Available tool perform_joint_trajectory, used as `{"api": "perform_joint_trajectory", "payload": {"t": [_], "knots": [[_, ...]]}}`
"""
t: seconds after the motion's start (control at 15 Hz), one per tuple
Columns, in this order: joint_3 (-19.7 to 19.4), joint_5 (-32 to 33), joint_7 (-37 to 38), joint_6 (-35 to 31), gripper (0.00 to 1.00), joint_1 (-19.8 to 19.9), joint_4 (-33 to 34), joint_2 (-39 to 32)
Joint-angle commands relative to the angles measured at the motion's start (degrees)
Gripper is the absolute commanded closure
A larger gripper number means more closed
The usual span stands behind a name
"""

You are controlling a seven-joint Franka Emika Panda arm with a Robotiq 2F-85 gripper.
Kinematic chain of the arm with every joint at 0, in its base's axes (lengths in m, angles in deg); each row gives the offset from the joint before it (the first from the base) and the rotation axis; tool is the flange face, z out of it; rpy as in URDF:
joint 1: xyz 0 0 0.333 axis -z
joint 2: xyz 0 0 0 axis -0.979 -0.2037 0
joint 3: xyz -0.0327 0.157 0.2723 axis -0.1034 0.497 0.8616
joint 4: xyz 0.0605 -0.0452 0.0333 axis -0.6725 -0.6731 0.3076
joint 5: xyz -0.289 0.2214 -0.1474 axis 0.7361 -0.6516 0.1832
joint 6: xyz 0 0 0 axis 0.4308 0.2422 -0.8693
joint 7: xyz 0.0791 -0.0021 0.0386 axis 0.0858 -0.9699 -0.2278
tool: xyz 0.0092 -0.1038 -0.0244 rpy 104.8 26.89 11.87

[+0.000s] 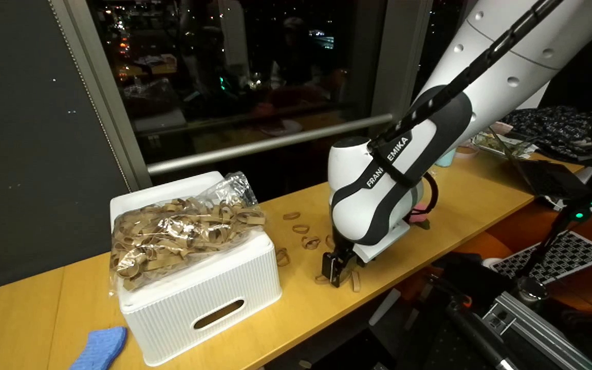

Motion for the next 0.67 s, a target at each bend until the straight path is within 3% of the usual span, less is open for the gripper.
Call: {"api": "perform_joint_trajectory", "payload": {"t": [0.0, 0.07, 0.27, 0.6], "knots": [[-0.6, -0.4, 0.7, -0.7, 0.0, -0.6, 2.4, -2.4], [-0.5, -0.5, 0.7, -0.6, 0.25, -0.5, 2.8, -2.7], [-0.7, -0.7, 1.5, -0.1, 0.41, -0.6, 3.3, -2.8], [-0.8, -0.8, 2.8, -0.1, 0.81, -0.7, 3.6, -2.6]]}}
